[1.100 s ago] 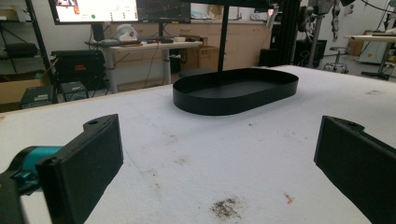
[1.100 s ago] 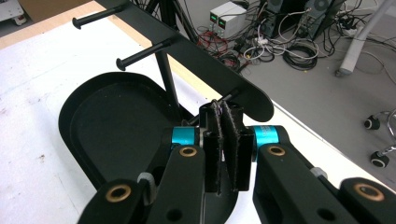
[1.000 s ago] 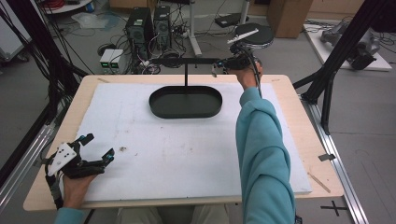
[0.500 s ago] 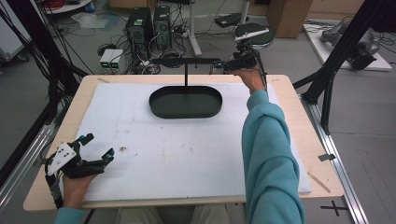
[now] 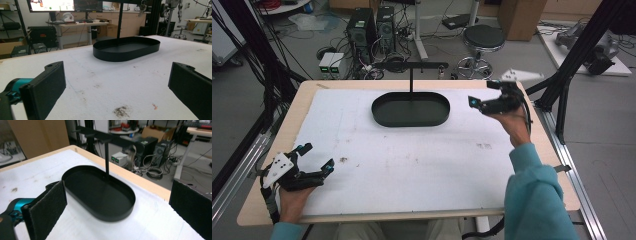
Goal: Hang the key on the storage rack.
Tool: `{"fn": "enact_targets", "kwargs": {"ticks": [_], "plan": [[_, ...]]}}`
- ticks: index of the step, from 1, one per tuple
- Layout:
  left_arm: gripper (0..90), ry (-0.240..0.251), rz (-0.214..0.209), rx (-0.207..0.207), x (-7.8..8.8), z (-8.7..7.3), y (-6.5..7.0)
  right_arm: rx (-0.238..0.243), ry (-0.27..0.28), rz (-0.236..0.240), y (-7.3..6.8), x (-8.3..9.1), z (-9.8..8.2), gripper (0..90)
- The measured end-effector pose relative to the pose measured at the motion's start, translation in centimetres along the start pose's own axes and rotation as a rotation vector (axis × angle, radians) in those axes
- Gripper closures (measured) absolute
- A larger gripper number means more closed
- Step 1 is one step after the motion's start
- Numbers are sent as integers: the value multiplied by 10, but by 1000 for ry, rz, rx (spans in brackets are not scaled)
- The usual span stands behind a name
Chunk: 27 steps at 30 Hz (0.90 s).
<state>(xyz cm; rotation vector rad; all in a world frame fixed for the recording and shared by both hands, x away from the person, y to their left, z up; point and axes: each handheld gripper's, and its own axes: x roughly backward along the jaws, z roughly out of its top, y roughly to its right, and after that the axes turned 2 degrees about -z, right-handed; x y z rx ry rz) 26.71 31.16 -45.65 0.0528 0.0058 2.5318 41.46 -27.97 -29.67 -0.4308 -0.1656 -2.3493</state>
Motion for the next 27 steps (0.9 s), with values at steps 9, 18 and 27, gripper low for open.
{"fn": "enact_targets", "kwargs": {"ticks": [9,18,27], "plan": [[17,1,1,-4,0,0,1,-52,122,-13,-10,37,-95,4],[18,0,3,-9,0,0,1,-64,204,-48,-16,52,-151,4],[18,0,4,-12,0,0,1,-76,264,-79,-16,56,-183,5]]}}
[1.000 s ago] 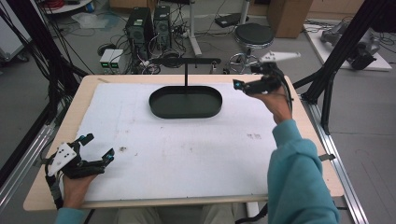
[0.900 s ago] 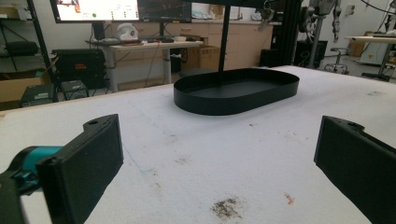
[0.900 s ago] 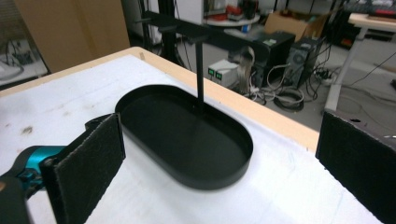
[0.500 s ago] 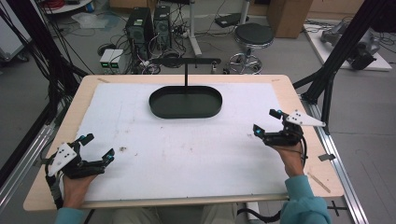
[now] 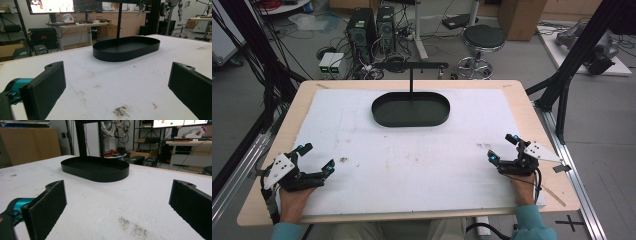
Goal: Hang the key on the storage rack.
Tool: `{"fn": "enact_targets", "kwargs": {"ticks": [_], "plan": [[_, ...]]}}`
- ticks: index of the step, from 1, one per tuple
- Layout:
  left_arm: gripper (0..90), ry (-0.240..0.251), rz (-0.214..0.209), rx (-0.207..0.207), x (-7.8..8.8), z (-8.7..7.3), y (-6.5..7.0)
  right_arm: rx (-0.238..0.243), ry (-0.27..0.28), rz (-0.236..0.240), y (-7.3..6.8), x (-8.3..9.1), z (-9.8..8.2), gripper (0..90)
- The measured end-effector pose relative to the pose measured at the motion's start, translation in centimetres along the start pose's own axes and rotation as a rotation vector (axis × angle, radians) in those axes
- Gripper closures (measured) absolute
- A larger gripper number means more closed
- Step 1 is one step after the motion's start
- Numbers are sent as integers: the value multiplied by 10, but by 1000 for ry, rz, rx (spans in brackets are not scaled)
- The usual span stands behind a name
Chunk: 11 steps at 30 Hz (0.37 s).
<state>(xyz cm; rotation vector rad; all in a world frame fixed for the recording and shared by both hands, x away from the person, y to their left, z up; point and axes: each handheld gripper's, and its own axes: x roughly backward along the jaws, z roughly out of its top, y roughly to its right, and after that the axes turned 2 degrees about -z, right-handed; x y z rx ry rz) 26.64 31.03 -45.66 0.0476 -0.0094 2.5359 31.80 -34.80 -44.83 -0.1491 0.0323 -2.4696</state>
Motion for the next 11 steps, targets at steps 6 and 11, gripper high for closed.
{"fn": "enact_targets", "kwargs": {"ticks": [6,11], "plan": [[18,-2,1,0,0,0,0,8,18,3,0,3,-1,5],[18,1,-2,-1,0,0,0,40,5,-4,-4,1,-1,5]]}}
